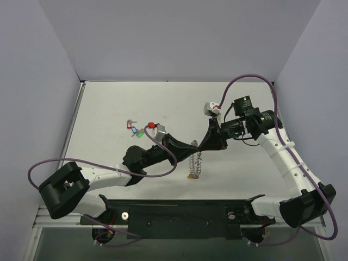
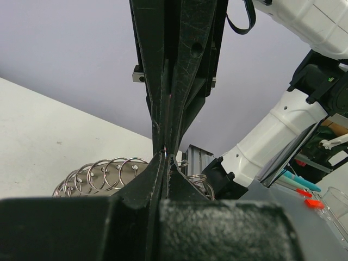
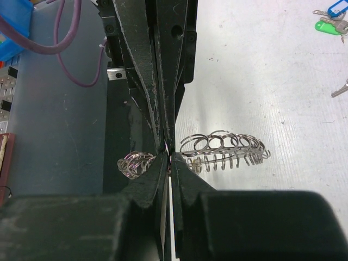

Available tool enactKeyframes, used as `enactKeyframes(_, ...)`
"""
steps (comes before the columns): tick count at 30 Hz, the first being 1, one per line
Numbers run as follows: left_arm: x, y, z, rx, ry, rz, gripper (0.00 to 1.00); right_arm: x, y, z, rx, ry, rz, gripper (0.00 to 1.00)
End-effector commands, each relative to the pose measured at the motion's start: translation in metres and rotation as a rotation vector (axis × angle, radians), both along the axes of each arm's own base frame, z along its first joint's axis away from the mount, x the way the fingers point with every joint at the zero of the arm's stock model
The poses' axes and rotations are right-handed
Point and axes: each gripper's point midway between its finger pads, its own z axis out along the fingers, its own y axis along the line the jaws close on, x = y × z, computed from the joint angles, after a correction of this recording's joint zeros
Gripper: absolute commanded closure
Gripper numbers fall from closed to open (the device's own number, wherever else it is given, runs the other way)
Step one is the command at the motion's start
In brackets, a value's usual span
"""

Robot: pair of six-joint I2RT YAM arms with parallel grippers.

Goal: Put the keys on the keyring

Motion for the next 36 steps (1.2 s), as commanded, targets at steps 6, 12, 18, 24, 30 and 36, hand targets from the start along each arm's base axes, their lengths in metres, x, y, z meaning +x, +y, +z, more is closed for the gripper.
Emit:
enactKeyframes(6,-0.025,0.025,0.086,-0.297,-0.203,-0.026,1.0,-0.006,0.002,0.015,0.039,-0.024,0.004,1.0)
enactKeyframes(12,-0.021,0.024,0.074,-0.246,-0.153,-0.016,0.88,-0.006,-0.003,0.01,0.021,-0.037,-0.018,1.0)
enactKeyframes(18,-0.016,0.027,0.067,-0.197,-0.123,0.016,0.73,-0.009,-0.005,0.006,0.022,-0.03,-0.014,1.0)
enactKeyframes(24,-0.01,0.027,0.059,-0.12,-0.132,0.039,0.66,-0.006,-0.009,-0.003,-0.019,-0.024,-0.036,1.0)
enactKeyframes(30,0.005,0.025,0.034,0.17,-0.13,0.064,0.6,-0.012,-0.026,-0.012,-0.146,-0.049,-0.023,1.0)
enactKeyframes(36,0.003,0.027,0.022,0.29,-0.179,-0.015,0.47,-0.032,-0.043,-0.021,-0.28,-0.062,0.124,1.0)
